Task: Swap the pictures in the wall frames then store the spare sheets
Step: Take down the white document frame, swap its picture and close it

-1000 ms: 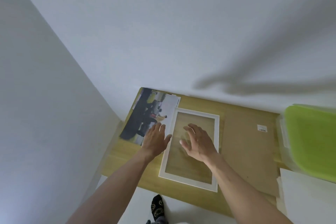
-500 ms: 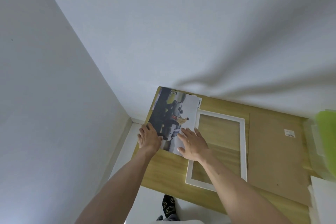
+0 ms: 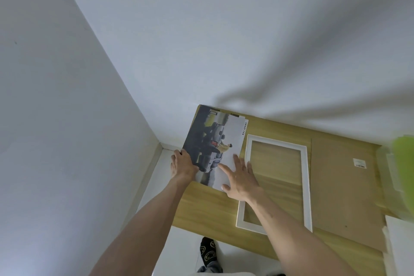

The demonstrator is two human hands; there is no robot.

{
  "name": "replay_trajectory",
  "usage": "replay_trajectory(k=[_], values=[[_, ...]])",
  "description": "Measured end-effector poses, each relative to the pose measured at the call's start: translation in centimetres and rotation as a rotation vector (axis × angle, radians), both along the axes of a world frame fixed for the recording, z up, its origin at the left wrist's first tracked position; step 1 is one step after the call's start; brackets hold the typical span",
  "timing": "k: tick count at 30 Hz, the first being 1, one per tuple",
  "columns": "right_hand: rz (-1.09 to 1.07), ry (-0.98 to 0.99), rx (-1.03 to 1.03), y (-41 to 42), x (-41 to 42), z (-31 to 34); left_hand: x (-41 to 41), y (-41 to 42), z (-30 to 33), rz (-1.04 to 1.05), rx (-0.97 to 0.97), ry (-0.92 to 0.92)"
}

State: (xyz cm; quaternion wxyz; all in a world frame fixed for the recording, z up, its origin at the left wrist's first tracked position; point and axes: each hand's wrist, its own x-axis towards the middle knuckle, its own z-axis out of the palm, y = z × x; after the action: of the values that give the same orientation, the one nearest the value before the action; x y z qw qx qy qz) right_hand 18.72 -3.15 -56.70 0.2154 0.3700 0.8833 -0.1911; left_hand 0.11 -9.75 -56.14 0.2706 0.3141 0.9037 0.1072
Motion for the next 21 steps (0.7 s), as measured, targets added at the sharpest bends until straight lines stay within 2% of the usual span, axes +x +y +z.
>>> replay_trajectory(k=[7, 13, 18, 21], values=[[0.04, -0.046, 0.016, 0.7, -0.4, 0.3, -0.7, -0.5, 1.0, 0.076, 0.046, -0.007], [0.015, -0.016, -0.001, 1.7, -1.0, 1.8, -1.0, -0.6, 2.7, 0.284, 0.401, -0.197], [-0.256, 0.307, -0.158, 3.4, -3.8, 5.8, 0.3, -0.3, 4.8, 0.365, 0.61, -0.328], [-0.409, 0.49, -0.201, 5.0, -5.8, 8.8, 1.6, 0.4, 6.1, 0.33, 0.7, -0.393]])
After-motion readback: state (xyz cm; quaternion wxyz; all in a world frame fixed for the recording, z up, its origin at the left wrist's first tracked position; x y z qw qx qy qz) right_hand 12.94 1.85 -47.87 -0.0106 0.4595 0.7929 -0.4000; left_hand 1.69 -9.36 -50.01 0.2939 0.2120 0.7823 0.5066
